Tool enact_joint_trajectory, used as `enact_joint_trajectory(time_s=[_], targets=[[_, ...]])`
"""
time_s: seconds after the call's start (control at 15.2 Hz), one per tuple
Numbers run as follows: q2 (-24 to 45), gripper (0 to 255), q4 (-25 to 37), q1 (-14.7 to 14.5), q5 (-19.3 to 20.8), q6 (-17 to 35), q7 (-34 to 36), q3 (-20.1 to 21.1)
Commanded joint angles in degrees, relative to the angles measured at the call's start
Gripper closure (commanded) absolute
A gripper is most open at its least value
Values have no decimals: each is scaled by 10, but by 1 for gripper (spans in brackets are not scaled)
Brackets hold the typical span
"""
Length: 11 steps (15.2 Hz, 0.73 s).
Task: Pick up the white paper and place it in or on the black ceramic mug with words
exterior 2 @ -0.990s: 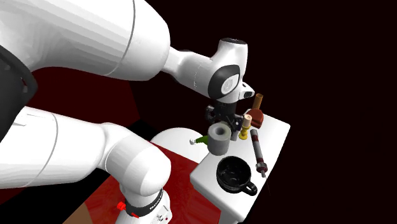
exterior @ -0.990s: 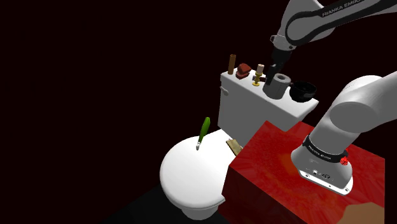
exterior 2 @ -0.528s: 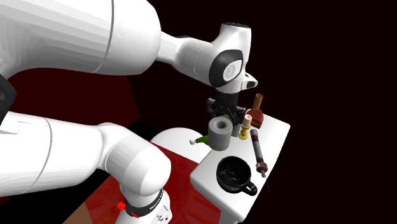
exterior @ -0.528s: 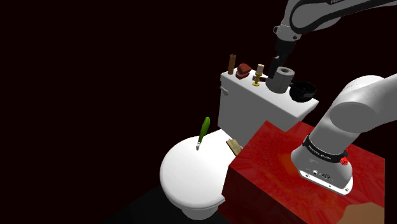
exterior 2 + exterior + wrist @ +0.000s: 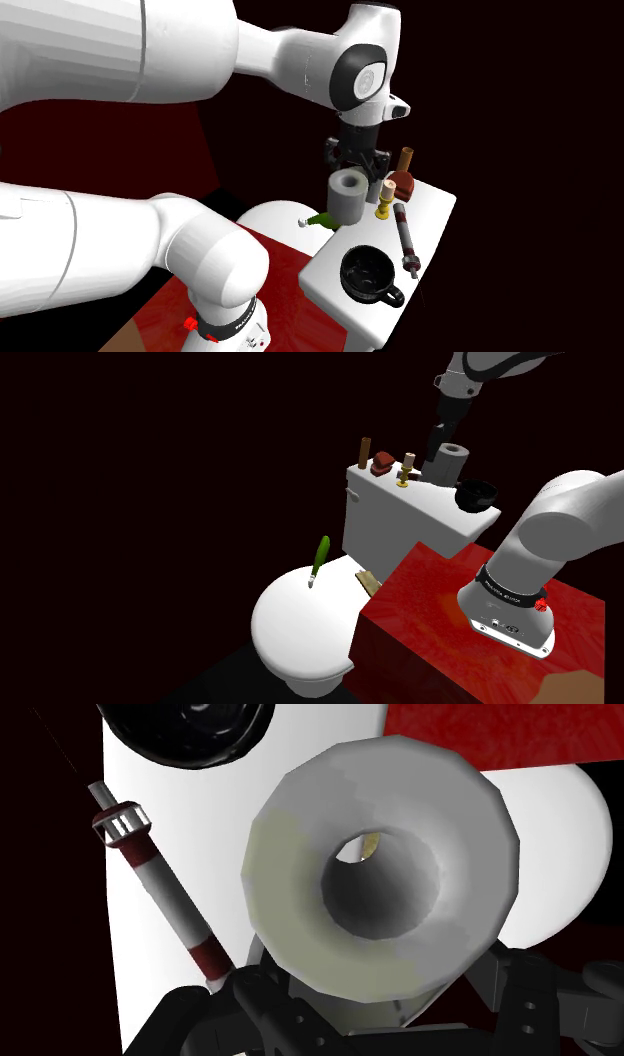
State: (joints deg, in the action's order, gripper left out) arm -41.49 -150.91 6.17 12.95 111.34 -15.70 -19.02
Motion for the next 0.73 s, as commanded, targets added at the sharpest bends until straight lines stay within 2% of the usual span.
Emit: enact_joint_trajectory(time_s=[0.0, 0.66], targets=[[-5, 255, 12, 0, -2, -17, -1, 3], [-12, 255, 83, -5, -14, -95, -3, 17]])
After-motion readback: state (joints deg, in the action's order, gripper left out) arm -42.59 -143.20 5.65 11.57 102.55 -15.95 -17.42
